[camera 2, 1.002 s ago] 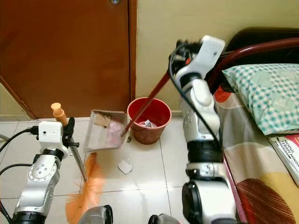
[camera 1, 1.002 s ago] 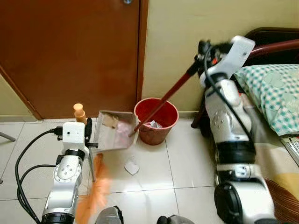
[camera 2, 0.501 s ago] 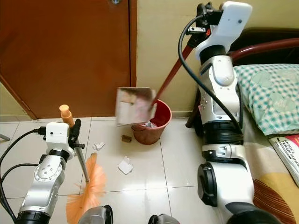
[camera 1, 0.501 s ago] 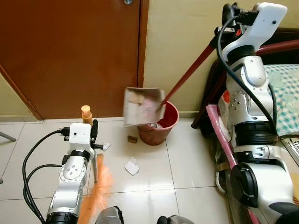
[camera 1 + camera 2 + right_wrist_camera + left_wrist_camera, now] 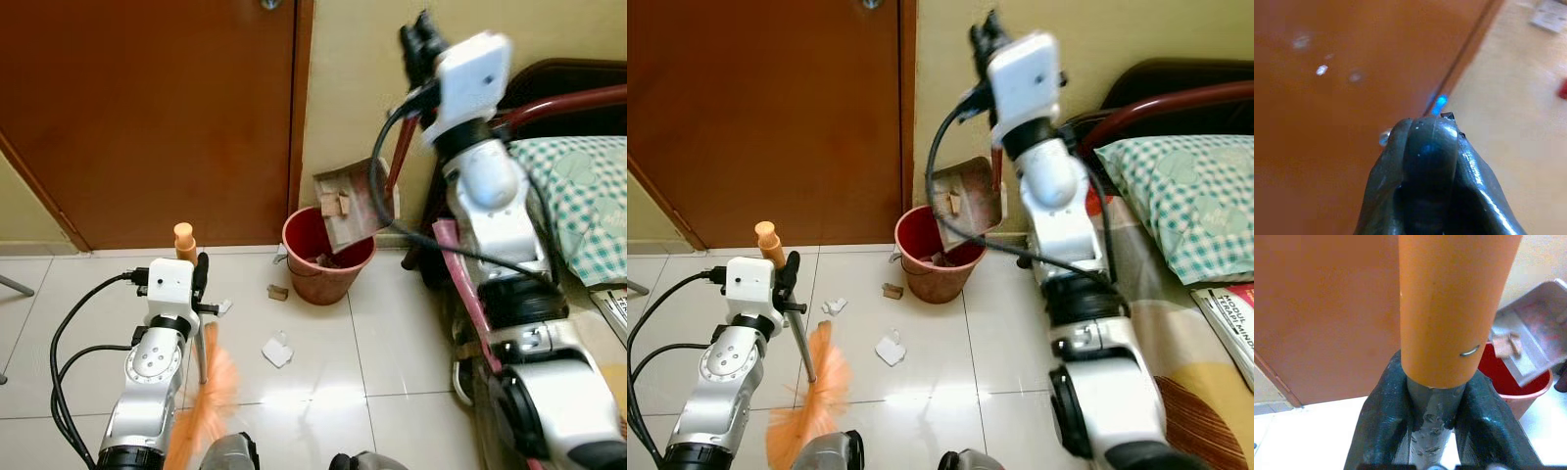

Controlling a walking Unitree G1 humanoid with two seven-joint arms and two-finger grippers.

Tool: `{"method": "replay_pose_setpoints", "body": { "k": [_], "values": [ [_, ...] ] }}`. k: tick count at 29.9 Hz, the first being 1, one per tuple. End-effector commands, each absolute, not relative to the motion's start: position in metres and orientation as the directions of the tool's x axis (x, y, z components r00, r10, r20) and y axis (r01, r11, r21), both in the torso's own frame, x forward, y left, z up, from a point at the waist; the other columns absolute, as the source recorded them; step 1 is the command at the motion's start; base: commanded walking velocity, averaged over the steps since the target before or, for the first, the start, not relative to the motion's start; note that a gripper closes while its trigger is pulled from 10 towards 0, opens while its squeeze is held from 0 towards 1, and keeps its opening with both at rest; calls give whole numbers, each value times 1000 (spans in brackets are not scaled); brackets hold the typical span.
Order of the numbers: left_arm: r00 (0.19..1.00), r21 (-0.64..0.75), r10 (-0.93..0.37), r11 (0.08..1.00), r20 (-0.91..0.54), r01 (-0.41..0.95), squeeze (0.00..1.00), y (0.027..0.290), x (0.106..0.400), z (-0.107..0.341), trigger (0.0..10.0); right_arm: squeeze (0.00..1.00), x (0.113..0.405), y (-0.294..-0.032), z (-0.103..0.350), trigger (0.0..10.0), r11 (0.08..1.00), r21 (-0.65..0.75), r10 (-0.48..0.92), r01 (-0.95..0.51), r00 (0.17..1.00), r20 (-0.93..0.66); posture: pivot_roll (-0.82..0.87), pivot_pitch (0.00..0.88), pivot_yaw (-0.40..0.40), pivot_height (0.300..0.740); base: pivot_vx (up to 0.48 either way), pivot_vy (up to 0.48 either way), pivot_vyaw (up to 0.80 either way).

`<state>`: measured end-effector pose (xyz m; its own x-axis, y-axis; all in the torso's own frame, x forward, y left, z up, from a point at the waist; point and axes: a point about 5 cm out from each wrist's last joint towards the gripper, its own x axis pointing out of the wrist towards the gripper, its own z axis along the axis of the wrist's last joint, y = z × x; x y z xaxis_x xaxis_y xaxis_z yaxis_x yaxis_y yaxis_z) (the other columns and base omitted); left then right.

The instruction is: Sweep floor

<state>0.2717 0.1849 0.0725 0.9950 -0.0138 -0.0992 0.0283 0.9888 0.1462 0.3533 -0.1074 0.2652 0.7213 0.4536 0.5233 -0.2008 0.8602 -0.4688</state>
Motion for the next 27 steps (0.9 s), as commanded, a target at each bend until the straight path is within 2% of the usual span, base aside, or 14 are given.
{"method": "replay_pose_setpoints", "body": {
  "k": [1,10,14,17,22,26,27],
  "values": [
    [986,120,-29,992,-164,49,0,181,267,60,10000,0,346,-100,270,10000,834,-517,498,-192,664,558,59,63,-76,740,0,0,0],
    [986,114,-31,992,-167,50,0,179,268,59,10000,0,340,-90,281,10000,839,-512,507,-186,610,609,55,60,-80,740,0,0,0],
    [986,114,-28,992,-167,47,0,179,269,59,10000,0,340,-85,297,10000,886,-406,453,-223,595,664,57,53,-81,740,0,0,0],
    [986,118,-24,992,-167,44,0,180,270,59,10000,0,333,-73,317,10000,902,-336,432,-272,544,719,63,49,-80,740,0,0,0],
    [986,121,-19,992,-166,40,0,181,270,59,10000,0,333,-64,318,10000,904,-219,404,-368,563,721,67,47,-81,740,0,0,0],
    [985,131,-9,991,-174,33,0,185,268,58,10000,0,331,-51,288,10000,866,-57,417,-497,655,631,69,46,-80,740,0,0,0],
    [985,131,-9,991,-174,33,0,185,268,58,10000,0,331,-51,288,10000,866,-57,417,-497,655,631,69,46,-80,740,0,0,0]
  ]
}}
